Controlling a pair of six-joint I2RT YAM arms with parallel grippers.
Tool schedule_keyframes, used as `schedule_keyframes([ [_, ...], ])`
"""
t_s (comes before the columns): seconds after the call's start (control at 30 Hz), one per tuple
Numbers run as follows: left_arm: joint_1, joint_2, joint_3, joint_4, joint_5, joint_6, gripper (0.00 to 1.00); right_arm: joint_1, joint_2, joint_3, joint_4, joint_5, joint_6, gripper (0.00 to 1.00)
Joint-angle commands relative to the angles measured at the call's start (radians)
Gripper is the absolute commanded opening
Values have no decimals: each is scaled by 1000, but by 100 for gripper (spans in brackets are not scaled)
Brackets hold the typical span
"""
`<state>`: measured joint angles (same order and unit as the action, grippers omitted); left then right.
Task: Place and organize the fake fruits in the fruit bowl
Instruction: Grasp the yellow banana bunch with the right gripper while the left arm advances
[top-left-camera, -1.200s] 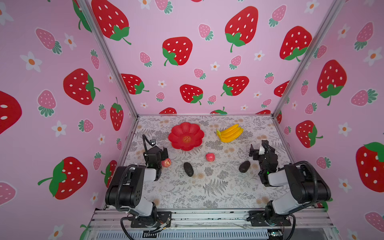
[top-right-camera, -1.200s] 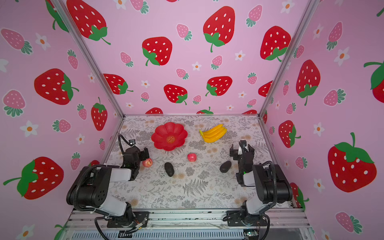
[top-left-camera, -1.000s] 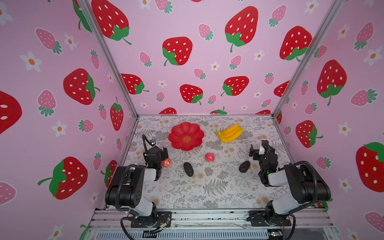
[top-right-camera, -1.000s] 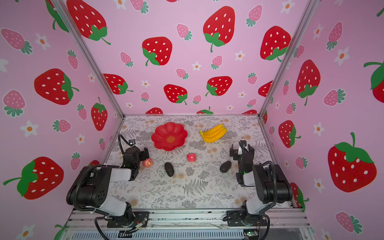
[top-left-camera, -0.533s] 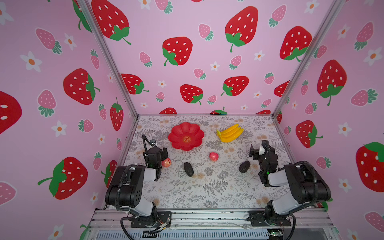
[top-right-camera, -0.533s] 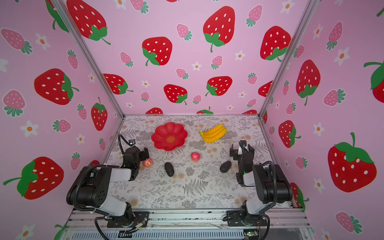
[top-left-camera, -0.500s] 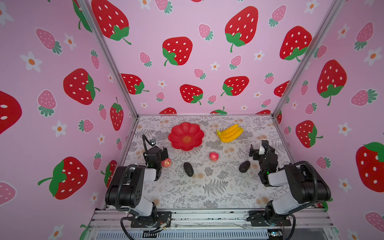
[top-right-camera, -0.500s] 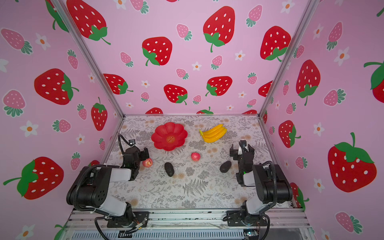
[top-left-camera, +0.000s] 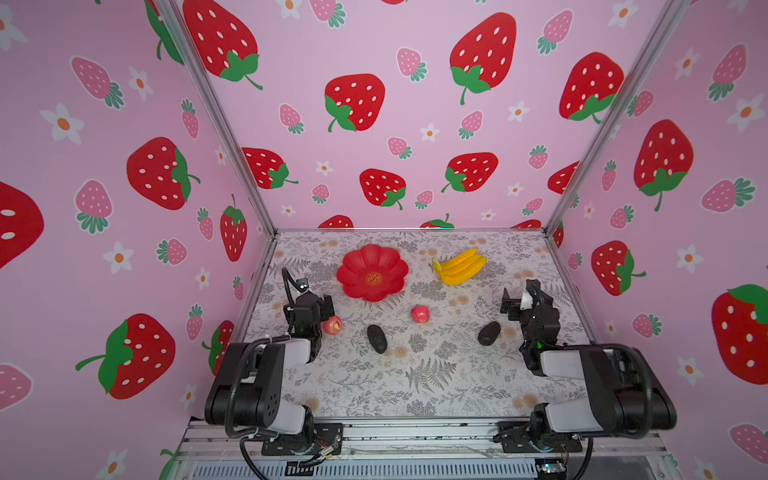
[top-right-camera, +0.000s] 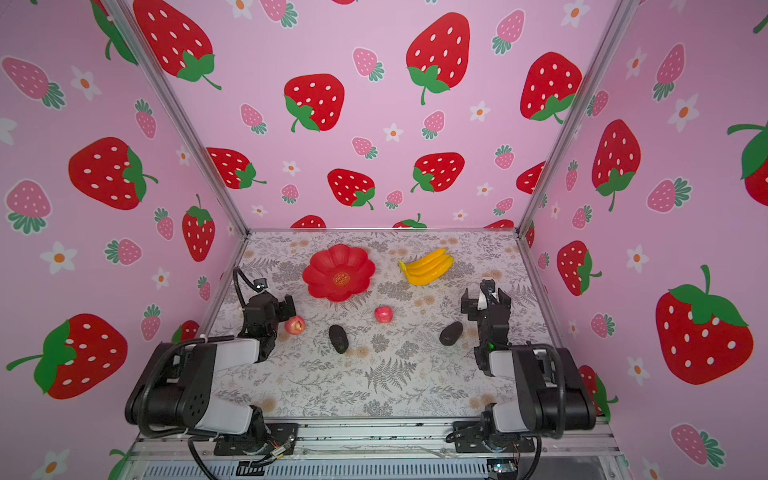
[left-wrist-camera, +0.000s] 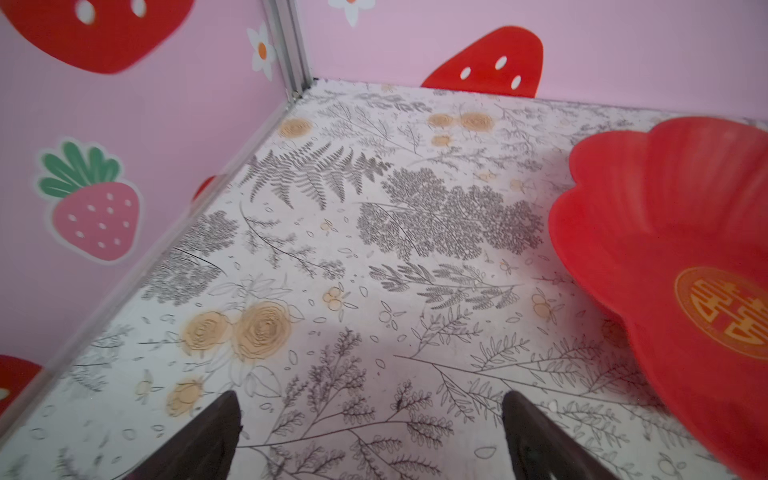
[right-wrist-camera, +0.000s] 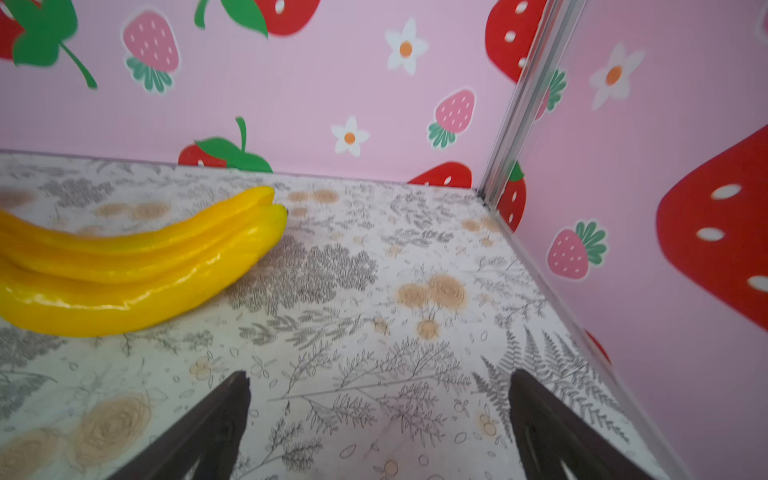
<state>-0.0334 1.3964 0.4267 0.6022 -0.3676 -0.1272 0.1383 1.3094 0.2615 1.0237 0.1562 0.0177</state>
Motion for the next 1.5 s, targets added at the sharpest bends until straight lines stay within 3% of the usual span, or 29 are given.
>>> schedule_keyframes([
  [0.0,-8,-193,123,-287,-206,-109,99,10,-202,77,-329,38,77,99],
  [0.07,-29,-277,169,-432,-238,-199,99,14,-265,133,-444,-70,133,99],
  [0.13,-63,-330,212,-516,-127,-258,99,46,-251,197,-478,-181,163,99],
  [0.23,-151,-325,300,-576,254,-246,99,106,-78,395,-589,-391,122,100],
  [0.3,-207,-282,402,-681,597,-211,99,142,87,578,-689,-543,80,100],
  [0.37,-302,-259,494,-836,738,-159,99,173,222,719,-738,-586,77,99],
  [0.43,-414,-266,537,-958,730,-74,99,211,316,810,-770,-582,50,94],
  [0.5,-513,-300,537,-1033,640,6,99,258,389,869,-775,-536,26,93],
  [0.57,-555,-351,502,-1041,591,49,99,291,450,926,-794,-506,14,91],
  [0.67,-562,-415,453,-1017,587,70,99,332,525,987,-812,-446,9,89],
  [0.87,-562,-451,445,-1027,551,94,99,377,635,1050,-829,-231,38,74],
  [1.0,-562,-451,446,-1038,556,98,99,383,671,1055,-821,-172,50,69],
  [1.17,-562,-461,447,-1055,537,109,99,383,693,1039,-791,-162,48,57],
  [1.3,-562,-477,441,-1064,511,119,99,387,698,1028,-762,-196,33,35],
  [1.47,-562,-504,453,-1126,456,128,99,400,657,1022,-779,-219,-13,20],
])
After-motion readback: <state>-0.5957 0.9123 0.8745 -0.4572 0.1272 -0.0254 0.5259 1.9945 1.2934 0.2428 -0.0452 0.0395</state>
